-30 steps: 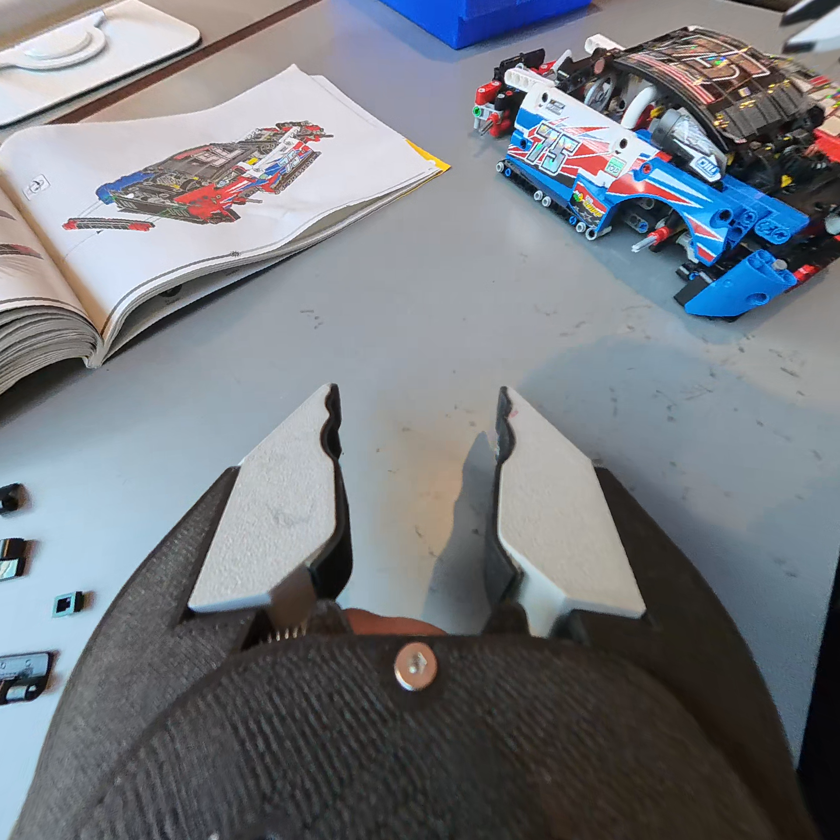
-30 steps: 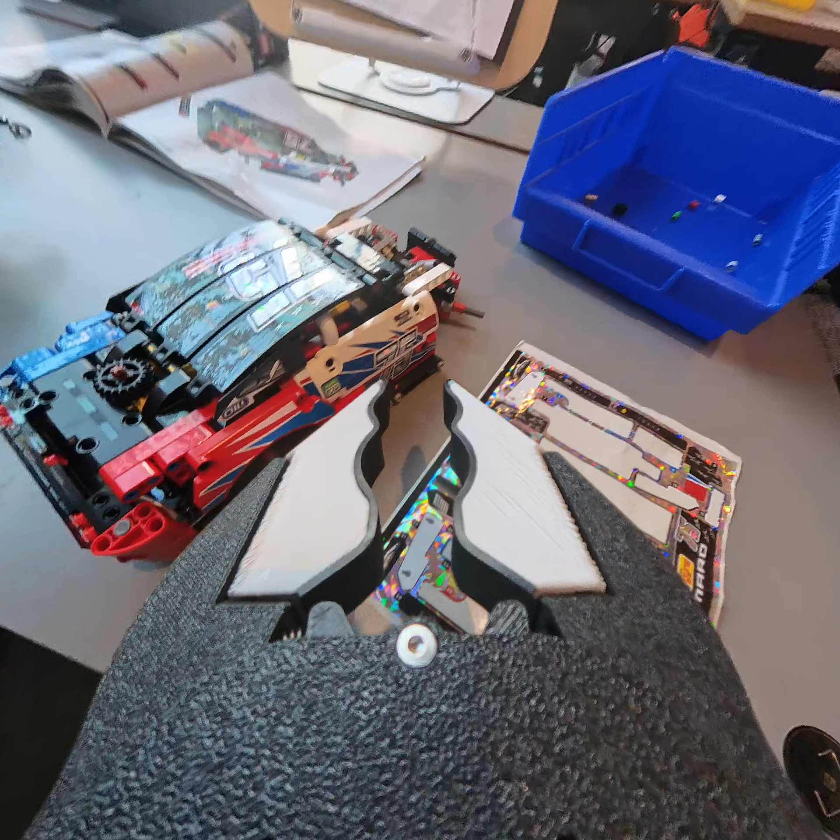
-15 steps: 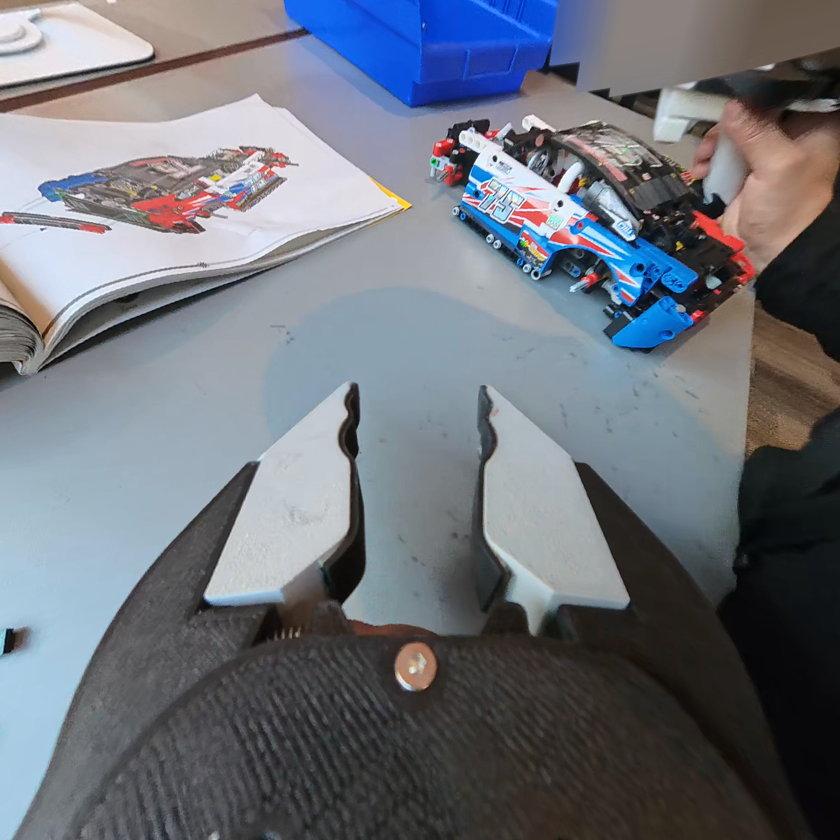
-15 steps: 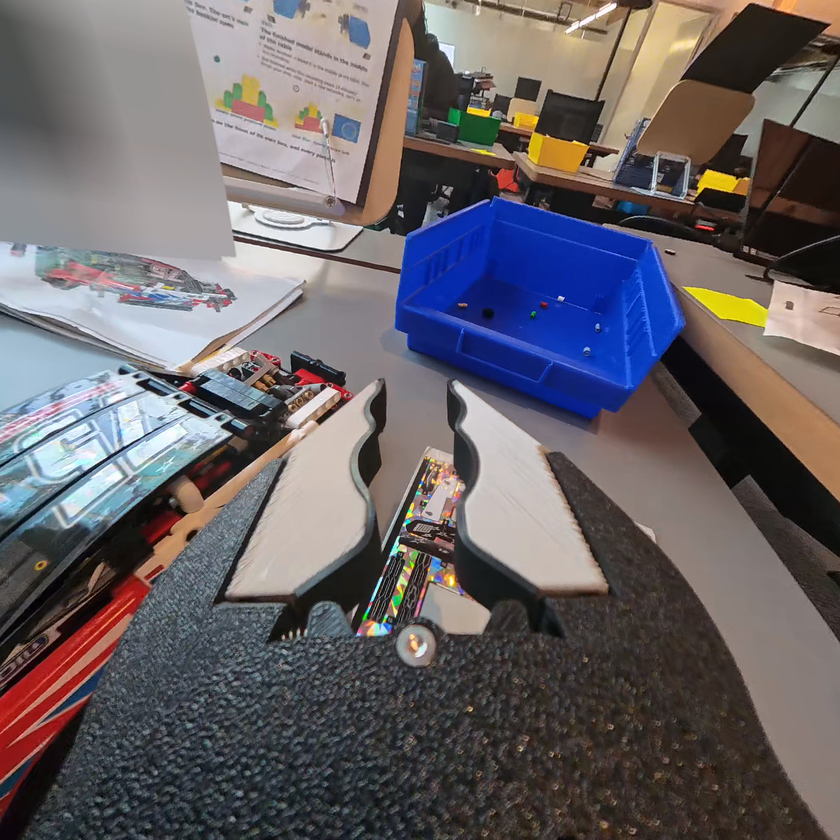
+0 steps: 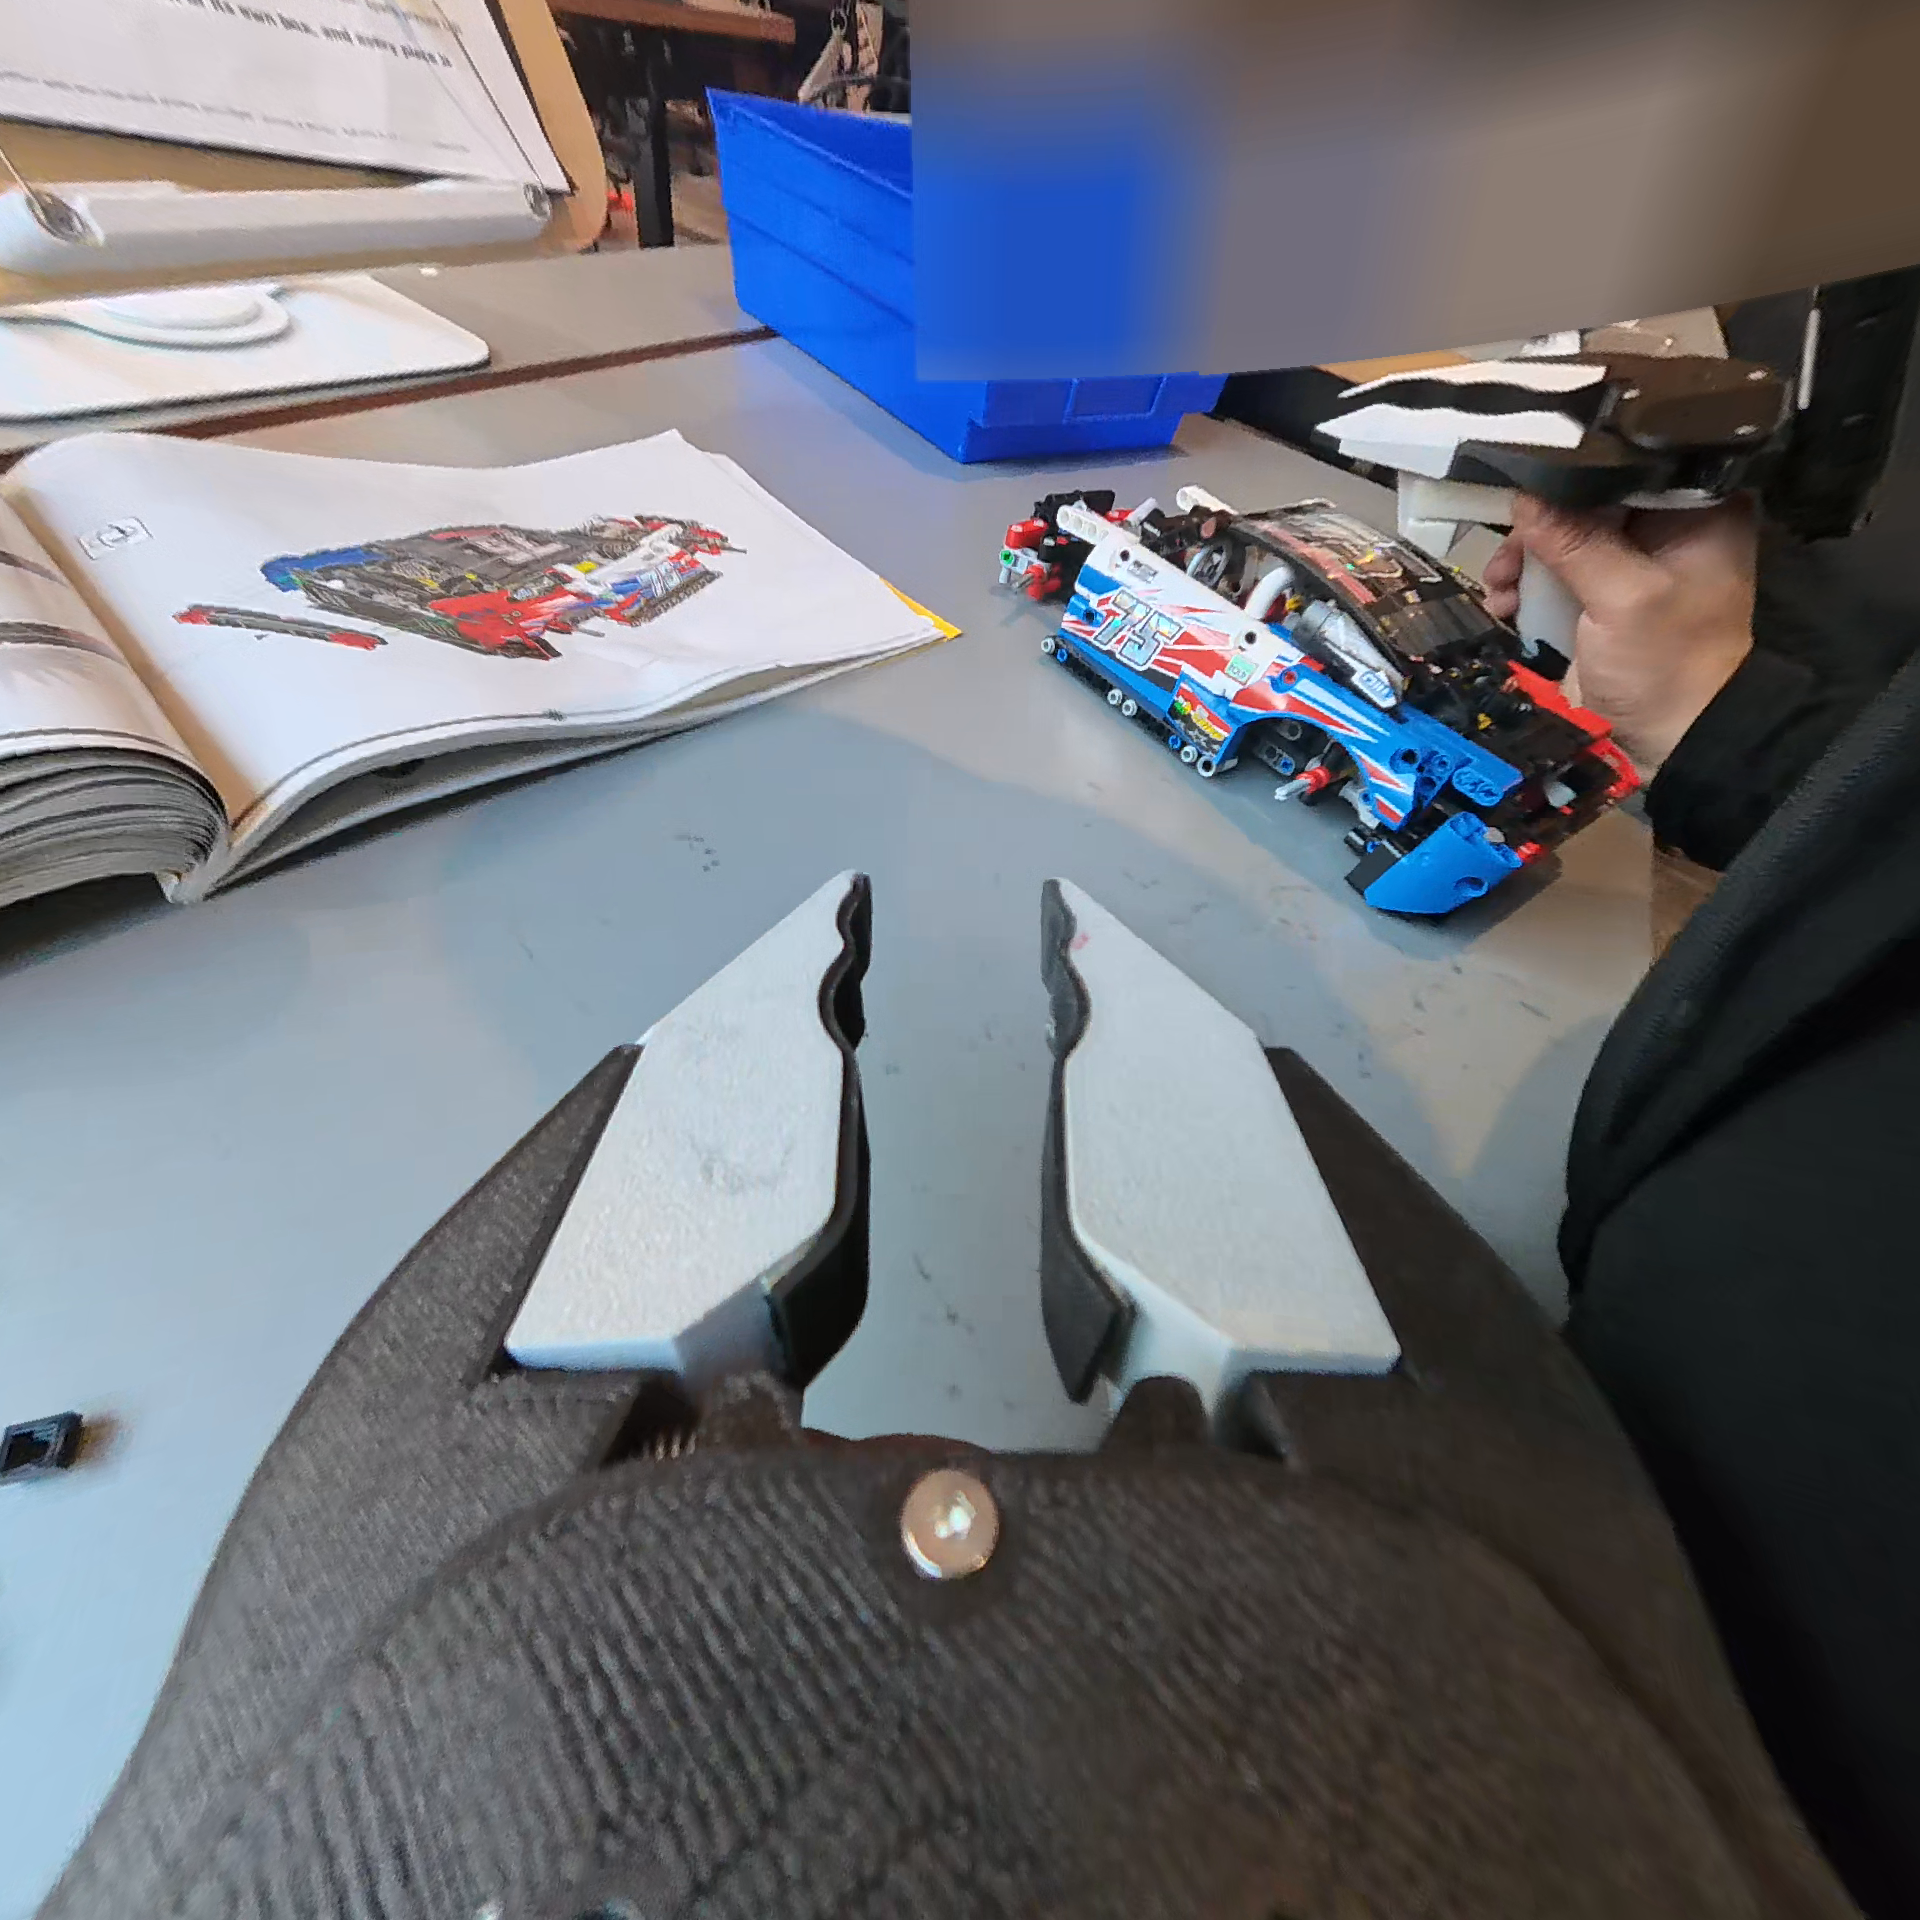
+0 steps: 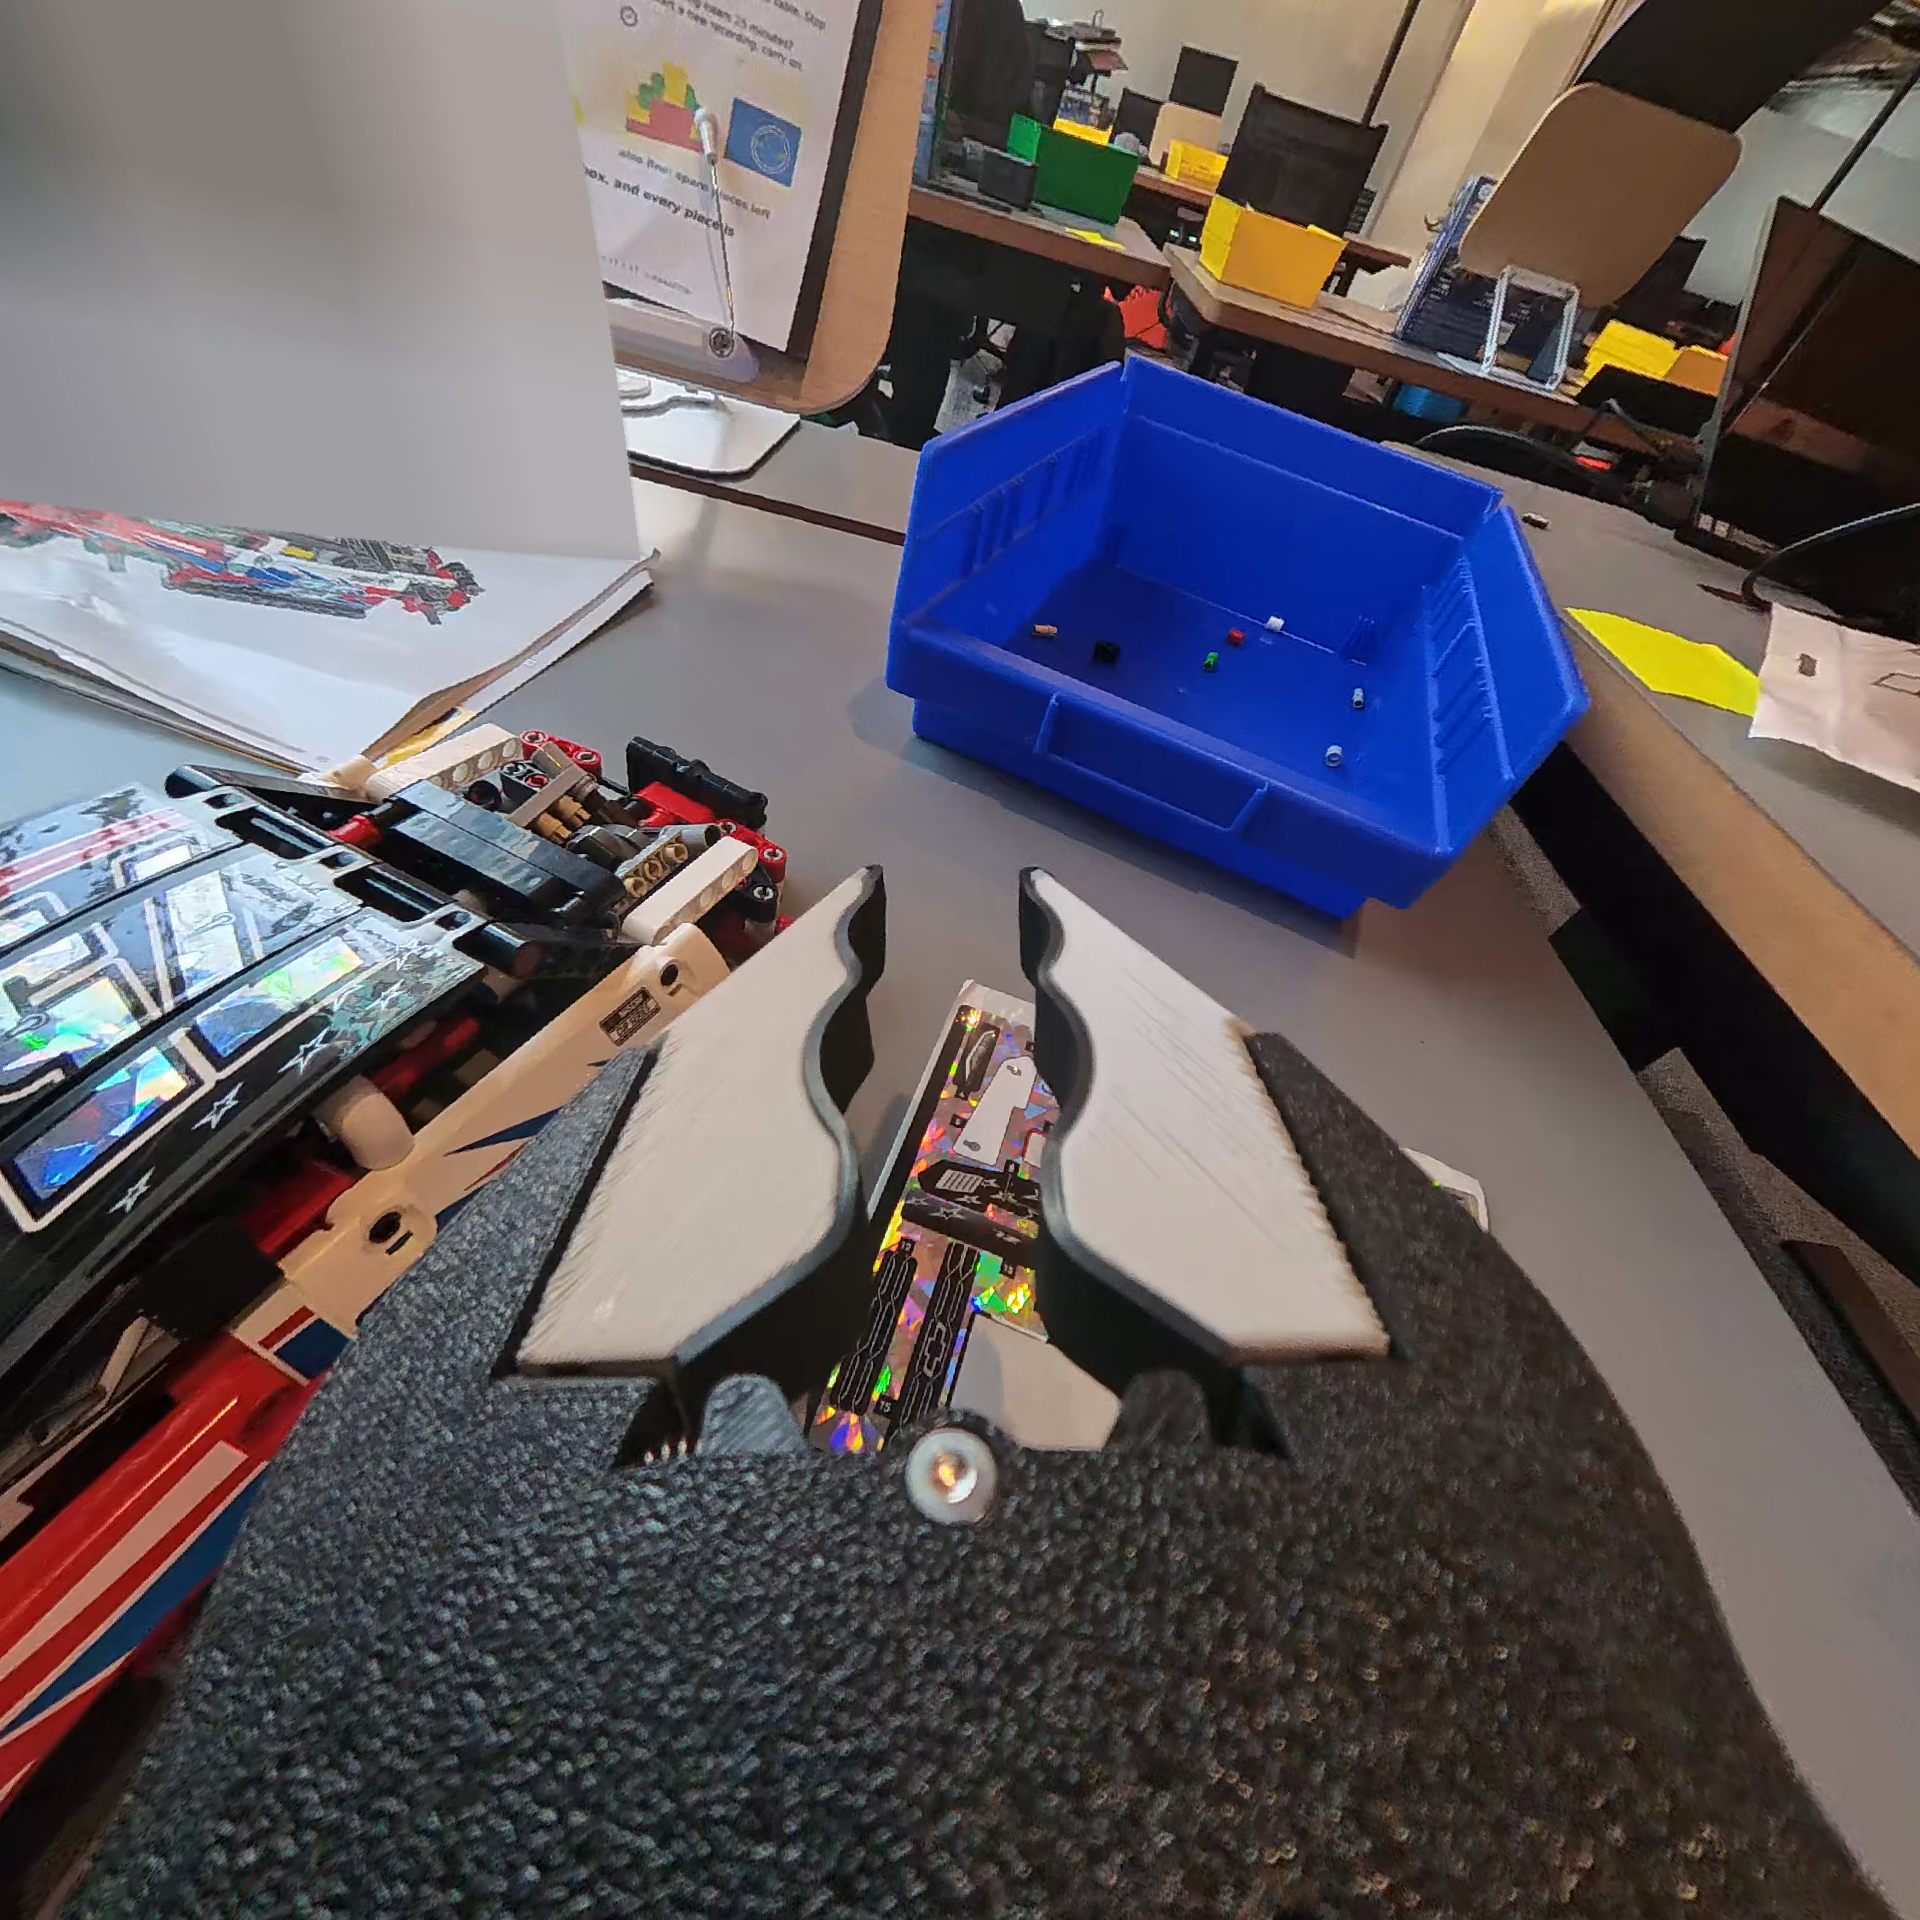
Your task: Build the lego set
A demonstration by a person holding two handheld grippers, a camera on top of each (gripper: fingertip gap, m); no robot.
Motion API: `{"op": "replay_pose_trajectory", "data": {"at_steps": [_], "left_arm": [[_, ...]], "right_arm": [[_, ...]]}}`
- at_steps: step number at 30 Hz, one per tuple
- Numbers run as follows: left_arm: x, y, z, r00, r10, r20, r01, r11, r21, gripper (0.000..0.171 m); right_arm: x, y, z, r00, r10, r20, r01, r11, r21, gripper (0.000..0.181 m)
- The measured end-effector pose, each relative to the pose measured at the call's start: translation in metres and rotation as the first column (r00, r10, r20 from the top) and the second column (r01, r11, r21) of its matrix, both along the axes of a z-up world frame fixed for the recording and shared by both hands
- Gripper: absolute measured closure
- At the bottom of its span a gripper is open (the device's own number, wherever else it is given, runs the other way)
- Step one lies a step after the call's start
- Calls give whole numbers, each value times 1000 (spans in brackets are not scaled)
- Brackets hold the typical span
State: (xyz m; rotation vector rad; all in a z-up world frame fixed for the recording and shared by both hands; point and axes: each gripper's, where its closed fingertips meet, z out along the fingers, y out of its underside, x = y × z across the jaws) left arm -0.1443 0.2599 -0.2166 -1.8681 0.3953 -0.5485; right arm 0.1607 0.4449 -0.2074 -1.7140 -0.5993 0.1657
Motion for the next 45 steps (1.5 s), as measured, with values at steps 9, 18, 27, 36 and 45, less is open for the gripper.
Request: {"op": "replay_pose_trajectory", "data": {"at_steps": [9,18,27,36,45], "left_arm": [[-2,-1,5,1000,18,0,-18,999,40,147],[-6,1,7,999,36,32,-37,999,37,147],[-8,3,7,998,45,44,-46,999,29,147],[-8,4,6,998,44,52,-45,999,16,148],[-8,5,8,997,46,58,-48,998,28,149]], "right_arm": [[0,1,-3,1000,-8,20,8,1000,-9,157],[0,2,-5,999,-16,32,16,1000,-11,157],[-1,2,-5,999,-15,41,15,1000,-8,160],[-2,2,-6,999,-11,45,11,1000,-10,164],[-1,1,-2,1000,-9,29,8,1000,8,165]]}}
